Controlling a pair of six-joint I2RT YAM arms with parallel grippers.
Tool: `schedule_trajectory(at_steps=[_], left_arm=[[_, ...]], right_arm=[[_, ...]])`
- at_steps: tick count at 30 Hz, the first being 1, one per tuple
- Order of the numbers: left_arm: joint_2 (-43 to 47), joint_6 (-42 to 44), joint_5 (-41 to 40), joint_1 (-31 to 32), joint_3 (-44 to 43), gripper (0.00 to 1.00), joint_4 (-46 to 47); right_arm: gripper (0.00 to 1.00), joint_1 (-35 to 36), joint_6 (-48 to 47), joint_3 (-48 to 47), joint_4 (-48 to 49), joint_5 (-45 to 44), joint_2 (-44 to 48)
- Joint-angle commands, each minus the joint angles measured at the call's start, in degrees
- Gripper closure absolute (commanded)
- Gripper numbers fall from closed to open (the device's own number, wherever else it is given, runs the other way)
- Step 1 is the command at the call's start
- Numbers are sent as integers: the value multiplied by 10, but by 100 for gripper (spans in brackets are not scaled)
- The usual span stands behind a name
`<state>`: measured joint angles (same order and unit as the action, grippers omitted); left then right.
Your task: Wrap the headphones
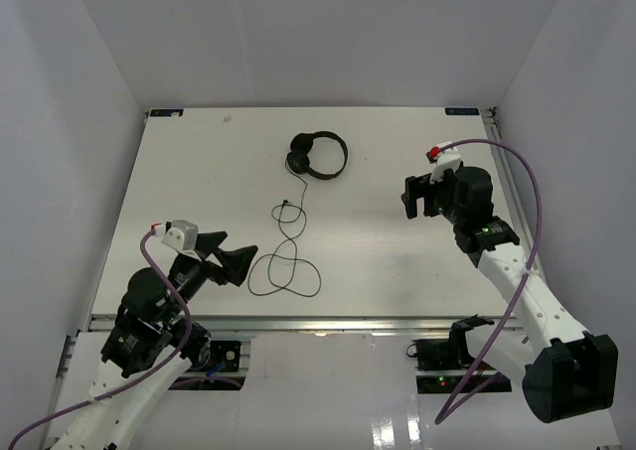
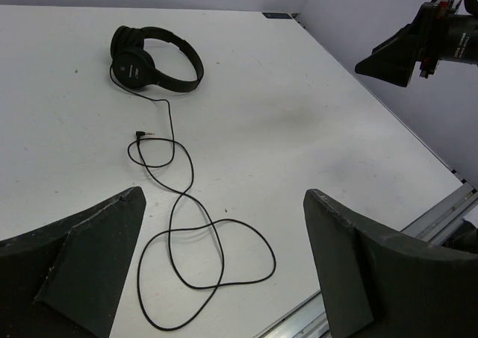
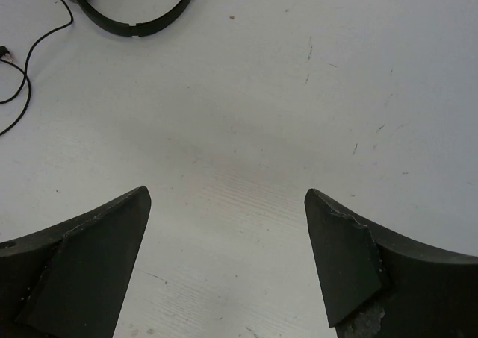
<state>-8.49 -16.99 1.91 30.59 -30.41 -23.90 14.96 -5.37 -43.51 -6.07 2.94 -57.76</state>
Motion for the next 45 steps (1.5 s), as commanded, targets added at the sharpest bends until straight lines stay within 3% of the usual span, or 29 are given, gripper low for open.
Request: schedule_trajectory(at_steps=[1,6,9,14,17,20,25,32,40,45], left_arm=[[-10,5,9,1,-4,2,11],[-15,6,11,1,-4,2,11],[-18,6,13,1,-4,2,12],[-23,7,10,1,-4,2,12],[-22,7,7,1,-5,2,9],[-12,5,-6,1,-4,2,8],[-5,4,-10,1,-3,2,8],[-17,6,-28,1,-6,2,5],[-13,6,-30,1,-6,2,6],[-6,5,-32,1,-6,2,5]], right_arm=[[10,-3,-24,1,40,18,-3],[10,-3,-211,-39,-48,234,-61],[10,-3,-208,-92,-58,264,-143],[5,-2,-81,-242,-63,212,-338],[25,-1,26,-423,-100,168,-498],[26,3,84,-543,-119,169,-600],[20,38,116,-646,-100,123,-703],[26,72,161,-736,-83,18,-803],[55,77,181,-717,-82,-17,-827],[81,94,168,-679,-77,-6,-823]])
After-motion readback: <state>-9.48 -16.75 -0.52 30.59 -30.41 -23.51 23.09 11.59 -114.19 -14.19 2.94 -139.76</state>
